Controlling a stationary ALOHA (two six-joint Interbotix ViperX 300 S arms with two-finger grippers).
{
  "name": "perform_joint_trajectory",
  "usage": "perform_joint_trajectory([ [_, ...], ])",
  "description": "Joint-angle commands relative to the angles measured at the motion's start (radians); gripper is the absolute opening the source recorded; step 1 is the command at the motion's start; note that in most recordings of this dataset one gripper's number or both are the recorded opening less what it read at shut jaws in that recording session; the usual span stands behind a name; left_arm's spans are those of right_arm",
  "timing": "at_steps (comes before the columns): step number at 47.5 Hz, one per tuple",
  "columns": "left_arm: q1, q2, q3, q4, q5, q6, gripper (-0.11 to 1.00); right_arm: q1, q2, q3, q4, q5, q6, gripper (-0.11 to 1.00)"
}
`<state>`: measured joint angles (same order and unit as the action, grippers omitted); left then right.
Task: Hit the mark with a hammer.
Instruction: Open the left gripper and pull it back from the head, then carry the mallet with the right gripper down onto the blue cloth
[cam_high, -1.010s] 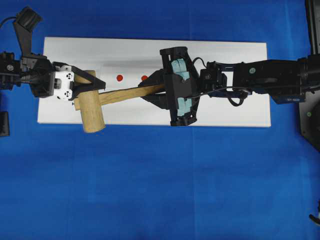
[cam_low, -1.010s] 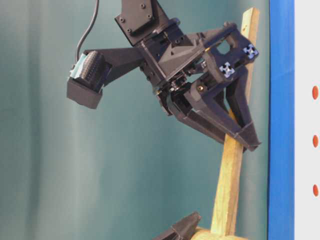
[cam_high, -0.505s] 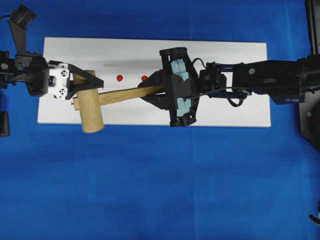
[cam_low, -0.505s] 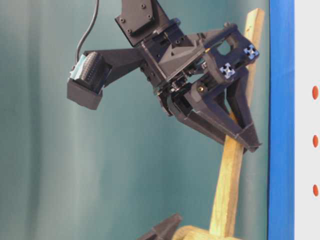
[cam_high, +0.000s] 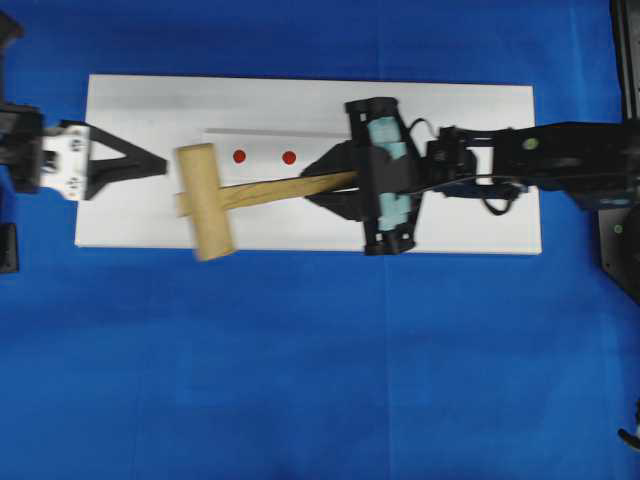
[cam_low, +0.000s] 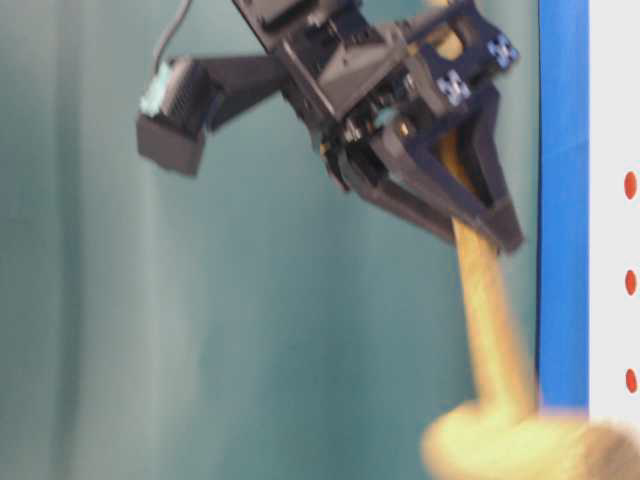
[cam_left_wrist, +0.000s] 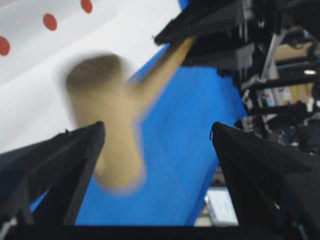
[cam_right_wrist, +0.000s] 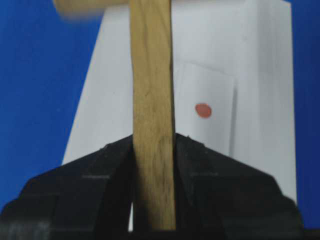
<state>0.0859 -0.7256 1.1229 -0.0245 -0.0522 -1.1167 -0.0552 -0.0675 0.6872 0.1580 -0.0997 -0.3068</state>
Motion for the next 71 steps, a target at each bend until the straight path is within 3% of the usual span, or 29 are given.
perform_joint_trajectory([
  [1,0.002,-0.06,0.003,0.008,0.026,0.011,0.9,-0.002,-0.071,0.017,0.014,-0.009,0.002,0.08],
  [18,0.031,-0.23,0.046,0.011,0.218,0.097,0.9,0.003,-0.219,0.153,0.083,-0.011,0.002,0.08],
  [35,0.063,-0.239,0.049,0.011,0.23,0.144,0.9,0.009,-0.225,0.152,0.12,-0.014,0.005,0.08],
  [48,0.098,-0.241,0.049,0.017,0.23,0.253,0.89,0.114,-0.216,0.138,0.219,-0.023,0.063,0.08],
  [61,0.127,-0.255,0.048,0.015,0.229,0.439,0.89,0.236,-0.164,0.097,0.304,-0.035,0.104,0.08],
  [71,0.138,-0.281,0.048,0.015,0.235,0.454,0.89,0.31,-0.103,0.064,0.39,-0.074,0.104,0.08],
])
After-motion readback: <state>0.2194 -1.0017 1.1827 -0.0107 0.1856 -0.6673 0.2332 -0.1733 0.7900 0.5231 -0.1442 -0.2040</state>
